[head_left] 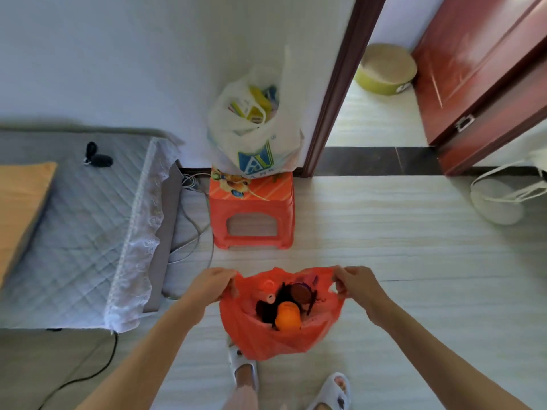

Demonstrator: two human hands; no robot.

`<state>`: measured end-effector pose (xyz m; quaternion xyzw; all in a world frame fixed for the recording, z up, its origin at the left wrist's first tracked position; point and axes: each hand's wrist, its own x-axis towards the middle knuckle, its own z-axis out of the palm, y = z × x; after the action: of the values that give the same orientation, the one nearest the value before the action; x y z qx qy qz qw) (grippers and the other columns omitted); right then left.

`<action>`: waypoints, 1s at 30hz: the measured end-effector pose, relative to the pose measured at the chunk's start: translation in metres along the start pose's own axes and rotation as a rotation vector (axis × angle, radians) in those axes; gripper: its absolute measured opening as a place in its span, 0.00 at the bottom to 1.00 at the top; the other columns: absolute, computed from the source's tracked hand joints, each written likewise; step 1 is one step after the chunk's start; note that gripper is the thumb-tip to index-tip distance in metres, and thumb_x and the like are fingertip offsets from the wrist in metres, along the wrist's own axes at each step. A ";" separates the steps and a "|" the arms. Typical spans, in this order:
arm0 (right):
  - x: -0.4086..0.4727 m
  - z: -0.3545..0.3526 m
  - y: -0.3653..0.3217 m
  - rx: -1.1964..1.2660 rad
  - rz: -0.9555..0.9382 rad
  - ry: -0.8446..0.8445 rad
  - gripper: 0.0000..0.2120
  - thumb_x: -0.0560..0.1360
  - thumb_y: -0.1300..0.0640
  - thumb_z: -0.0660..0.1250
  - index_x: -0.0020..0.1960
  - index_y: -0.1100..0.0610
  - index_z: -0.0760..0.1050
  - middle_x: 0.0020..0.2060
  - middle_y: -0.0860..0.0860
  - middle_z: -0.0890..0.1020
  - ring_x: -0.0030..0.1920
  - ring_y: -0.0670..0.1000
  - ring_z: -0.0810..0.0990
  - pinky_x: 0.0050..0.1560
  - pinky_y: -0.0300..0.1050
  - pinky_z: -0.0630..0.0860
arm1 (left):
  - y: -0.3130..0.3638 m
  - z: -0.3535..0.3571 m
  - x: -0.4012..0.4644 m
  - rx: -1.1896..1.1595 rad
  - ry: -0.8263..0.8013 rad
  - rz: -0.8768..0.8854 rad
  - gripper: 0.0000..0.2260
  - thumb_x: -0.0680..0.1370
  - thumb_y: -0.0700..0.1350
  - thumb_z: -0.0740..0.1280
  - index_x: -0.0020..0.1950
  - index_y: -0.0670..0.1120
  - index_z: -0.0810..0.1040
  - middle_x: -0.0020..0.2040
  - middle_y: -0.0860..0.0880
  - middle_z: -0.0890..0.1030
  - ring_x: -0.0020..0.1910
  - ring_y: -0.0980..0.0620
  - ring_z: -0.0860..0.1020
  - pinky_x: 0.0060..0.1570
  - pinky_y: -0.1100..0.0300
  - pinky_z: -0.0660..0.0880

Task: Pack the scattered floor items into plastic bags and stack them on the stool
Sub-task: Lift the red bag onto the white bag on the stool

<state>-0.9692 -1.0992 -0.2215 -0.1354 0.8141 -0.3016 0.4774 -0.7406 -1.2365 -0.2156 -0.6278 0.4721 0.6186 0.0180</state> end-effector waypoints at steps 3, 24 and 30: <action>-0.037 -0.004 -0.058 -0.024 -0.069 0.034 0.17 0.77 0.55 0.61 0.33 0.62 0.77 0.26 0.52 0.76 0.28 0.51 0.75 0.44 0.48 0.75 | 0.035 -0.031 -0.042 0.132 -0.037 0.144 0.15 0.78 0.41 0.60 0.31 0.43 0.74 0.19 0.54 0.75 0.28 0.56 0.73 0.44 0.57 0.74; -0.071 -0.081 -0.430 0.319 -0.772 0.246 0.17 0.77 0.59 0.61 0.29 0.60 0.72 0.17 0.47 0.68 0.22 0.45 0.65 0.28 0.38 0.65 | 0.364 -0.170 -0.127 -0.198 0.289 1.016 0.11 0.79 0.39 0.59 0.38 0.43 0.76 0.29 0.50 0.77 0.30 0.49 0.73 0.38 0.56 0.72; -0.027 -0.085 -0.499 0.281 -0.798 0.103 0.17 0.77 0.60 0.60 0.31 0.60 0.75 0.18 0.46 0.71 0.18 0.41 0.67 0.24 0.32 0.68 | 0.435 -0.172 -0.092 -0.135 0.361 0.969 0.10 0.79 0.38 0.58 0.41 0.43 0.76 0.33 0.46 0.76 0.27 0.52 0.74 0.36 0.57 0.74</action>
<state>-1.0621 -1.4445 0.1371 -0.3582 0.6717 -0.5771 0.2957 -0.8575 -1.5293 0.1418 -0.4336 0.6632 0.4670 -0.3925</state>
